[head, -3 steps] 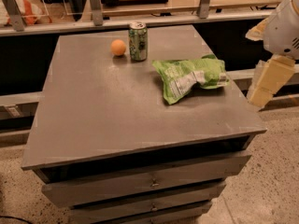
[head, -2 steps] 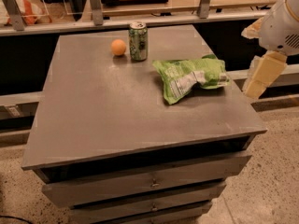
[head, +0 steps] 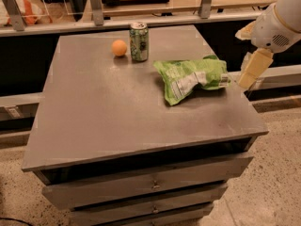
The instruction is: Pick green rice chip bag
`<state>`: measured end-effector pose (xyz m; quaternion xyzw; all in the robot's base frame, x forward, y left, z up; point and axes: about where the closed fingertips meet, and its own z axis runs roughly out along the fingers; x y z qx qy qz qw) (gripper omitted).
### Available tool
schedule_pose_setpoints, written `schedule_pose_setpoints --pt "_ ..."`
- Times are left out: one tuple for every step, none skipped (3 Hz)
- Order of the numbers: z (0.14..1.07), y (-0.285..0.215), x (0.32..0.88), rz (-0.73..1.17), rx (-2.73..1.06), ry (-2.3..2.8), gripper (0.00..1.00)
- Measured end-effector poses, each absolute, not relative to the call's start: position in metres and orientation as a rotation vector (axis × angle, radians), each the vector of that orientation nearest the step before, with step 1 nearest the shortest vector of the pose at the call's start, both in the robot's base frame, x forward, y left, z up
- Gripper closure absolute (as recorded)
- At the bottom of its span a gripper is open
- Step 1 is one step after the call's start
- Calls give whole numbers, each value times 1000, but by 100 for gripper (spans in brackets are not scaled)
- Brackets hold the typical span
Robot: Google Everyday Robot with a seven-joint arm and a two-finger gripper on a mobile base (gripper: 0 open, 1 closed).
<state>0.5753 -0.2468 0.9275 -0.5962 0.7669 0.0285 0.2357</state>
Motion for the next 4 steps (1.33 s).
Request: schedule_pose_setpoints --pt "907 -247 600 135 -1651 2100 0" --pt "884 -240 615 192 -1665 2104 0" --pt "864 -231 625 231 -1690 2102 0" --pt "851 -219 632 256 -1715 2089 0"
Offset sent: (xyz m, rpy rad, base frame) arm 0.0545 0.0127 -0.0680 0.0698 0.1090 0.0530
